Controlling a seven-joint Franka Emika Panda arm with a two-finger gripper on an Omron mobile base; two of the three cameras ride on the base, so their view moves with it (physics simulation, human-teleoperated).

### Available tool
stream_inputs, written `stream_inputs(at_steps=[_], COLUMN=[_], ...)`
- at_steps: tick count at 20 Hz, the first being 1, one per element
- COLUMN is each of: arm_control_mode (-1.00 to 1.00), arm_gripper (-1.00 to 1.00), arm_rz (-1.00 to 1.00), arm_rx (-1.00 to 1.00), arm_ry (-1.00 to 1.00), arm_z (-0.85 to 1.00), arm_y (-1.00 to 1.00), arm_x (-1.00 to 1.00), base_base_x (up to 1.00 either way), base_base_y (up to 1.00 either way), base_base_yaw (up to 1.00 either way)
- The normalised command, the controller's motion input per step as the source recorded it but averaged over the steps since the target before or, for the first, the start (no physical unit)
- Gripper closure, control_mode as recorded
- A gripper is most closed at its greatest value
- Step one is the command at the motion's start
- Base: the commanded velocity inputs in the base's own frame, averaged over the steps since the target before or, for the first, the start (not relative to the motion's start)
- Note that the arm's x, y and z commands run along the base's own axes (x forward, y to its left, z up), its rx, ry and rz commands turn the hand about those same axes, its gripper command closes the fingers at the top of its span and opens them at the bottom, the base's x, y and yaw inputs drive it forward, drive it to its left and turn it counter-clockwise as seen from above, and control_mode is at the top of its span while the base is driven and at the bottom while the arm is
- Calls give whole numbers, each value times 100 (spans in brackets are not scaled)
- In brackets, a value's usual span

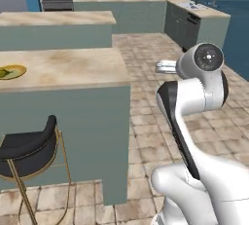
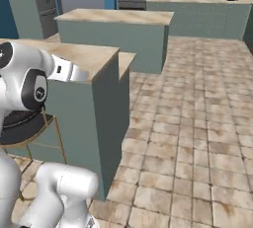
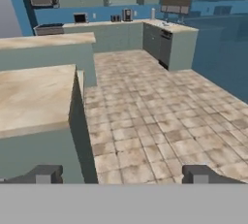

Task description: Take the smaller bowl and place it next to the appetizer plate on the dining counter , and place the larger bowl next to the plate with cooked food.

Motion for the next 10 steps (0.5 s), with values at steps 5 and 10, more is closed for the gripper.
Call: stream_inputs(at_steps=[5,10], arm_control_mode=[100,100], arm_gripper=[-100,-100], arm_rz=[0,0], arm_rx=[0,0], arm_ry=[0,0], arm_z=[0,0], arm_y=[0,0], arm_x=[0,0], base_base_x=[40,74], base_base_y=[-100,-89], base_base_yaw=[0,0])
